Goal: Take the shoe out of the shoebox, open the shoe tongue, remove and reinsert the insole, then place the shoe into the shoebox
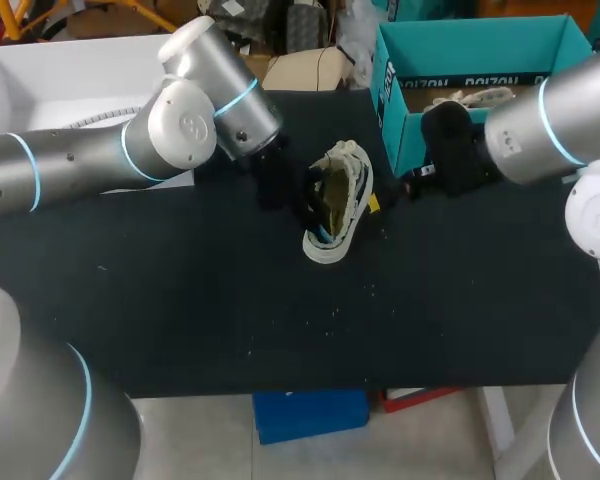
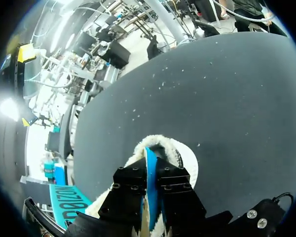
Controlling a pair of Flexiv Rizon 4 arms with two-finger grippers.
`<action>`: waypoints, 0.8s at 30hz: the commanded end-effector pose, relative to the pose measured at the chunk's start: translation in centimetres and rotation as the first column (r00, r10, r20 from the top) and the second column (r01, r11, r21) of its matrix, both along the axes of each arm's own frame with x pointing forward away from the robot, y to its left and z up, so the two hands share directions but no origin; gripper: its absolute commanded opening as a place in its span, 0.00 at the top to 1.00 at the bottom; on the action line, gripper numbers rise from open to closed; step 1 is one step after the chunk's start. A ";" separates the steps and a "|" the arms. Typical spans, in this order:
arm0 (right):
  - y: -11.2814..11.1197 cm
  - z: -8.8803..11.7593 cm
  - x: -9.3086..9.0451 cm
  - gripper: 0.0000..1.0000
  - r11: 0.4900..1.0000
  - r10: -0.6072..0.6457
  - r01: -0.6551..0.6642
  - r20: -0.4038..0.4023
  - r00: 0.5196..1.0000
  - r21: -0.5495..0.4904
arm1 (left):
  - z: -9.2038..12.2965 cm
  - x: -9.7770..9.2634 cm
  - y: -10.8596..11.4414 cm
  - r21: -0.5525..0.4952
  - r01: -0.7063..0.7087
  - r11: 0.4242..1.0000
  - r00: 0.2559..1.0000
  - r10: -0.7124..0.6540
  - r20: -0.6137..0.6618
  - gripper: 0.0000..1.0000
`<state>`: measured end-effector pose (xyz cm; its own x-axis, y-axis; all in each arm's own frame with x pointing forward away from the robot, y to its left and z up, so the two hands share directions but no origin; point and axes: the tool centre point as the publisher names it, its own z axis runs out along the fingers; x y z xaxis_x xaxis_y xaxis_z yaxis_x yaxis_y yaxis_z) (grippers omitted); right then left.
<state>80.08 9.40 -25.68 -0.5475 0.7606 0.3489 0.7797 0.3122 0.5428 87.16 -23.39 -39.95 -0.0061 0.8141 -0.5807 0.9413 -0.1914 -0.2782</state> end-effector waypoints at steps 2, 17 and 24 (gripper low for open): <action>0.1 0.1 0.0 0.00 1.000 -0.001 0.001 -0.002 1.000 -0.003 | -0.4 -0.7 0.0 0.057 0.065 0.996 0.997 -0.063 -0.033 0.71; 0.1 0.1 0.0 0.00 1.000 -0.001 0.001 -0.002 1.000 -0.003 | 6.9 0.2 3.6 0.140 0.073 0.987 0.986 -0.092 0.137 0.93; 0.1 0.1 0.0 0.00 1.000 -0.001 0.001 -0.002 1.000 -0.003 | 5.0 0.6 3.8 0.297 0.034 0.954 0.953 -0.121 0.278 1.00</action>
<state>80.07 9.40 -25.68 -0.5477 0.7604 0.3490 0.7796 0.3123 0.5429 88.70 -19.21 -34.93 0.1857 0.9125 -0.3645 0.9561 -0.2533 -0.1472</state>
